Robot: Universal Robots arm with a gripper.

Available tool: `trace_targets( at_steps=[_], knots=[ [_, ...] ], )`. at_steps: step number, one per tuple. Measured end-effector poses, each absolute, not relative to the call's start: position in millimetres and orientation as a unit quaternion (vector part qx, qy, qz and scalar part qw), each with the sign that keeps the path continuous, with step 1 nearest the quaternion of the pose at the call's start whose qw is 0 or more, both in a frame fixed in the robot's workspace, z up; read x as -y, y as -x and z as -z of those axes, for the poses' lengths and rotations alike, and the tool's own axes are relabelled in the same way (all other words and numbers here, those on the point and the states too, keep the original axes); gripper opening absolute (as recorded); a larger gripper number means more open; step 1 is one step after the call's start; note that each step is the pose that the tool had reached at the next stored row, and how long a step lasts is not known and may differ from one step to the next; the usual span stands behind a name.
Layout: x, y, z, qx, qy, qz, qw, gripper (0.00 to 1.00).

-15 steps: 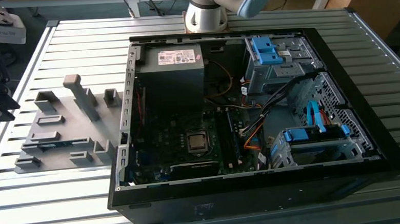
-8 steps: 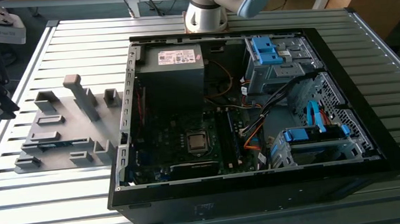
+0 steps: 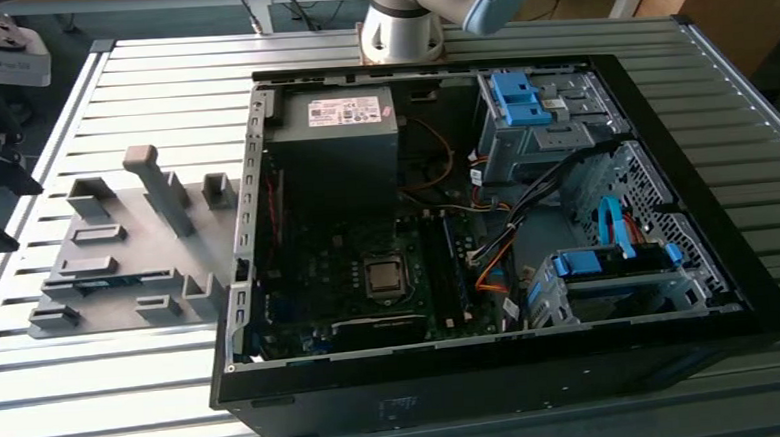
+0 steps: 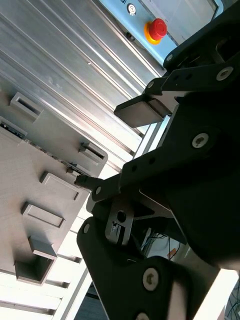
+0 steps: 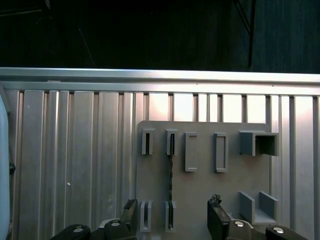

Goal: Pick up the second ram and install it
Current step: 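Pick up the second ram and move it above second insertion slot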

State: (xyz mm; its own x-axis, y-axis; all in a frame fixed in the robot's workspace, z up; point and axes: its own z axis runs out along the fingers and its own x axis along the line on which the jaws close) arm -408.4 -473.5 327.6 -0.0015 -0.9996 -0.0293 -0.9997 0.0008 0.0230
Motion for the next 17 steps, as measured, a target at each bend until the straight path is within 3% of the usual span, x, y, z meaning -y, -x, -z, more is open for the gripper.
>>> trace_targets(
  at_steps=[14, 16, 17],
  knots=[
    [473.5, 408.4, -327.2, -0.707, 0.707, -0.018, 0.002, 0.66],
    [473.5, 408.4, -327.2, -0.707, 0.707, -0.018, 0.002, 0.64],
    [473.5, 408.4, -327.2, -0.707, 0.707, -0.018, 0.002, 0.58]
  ],
)
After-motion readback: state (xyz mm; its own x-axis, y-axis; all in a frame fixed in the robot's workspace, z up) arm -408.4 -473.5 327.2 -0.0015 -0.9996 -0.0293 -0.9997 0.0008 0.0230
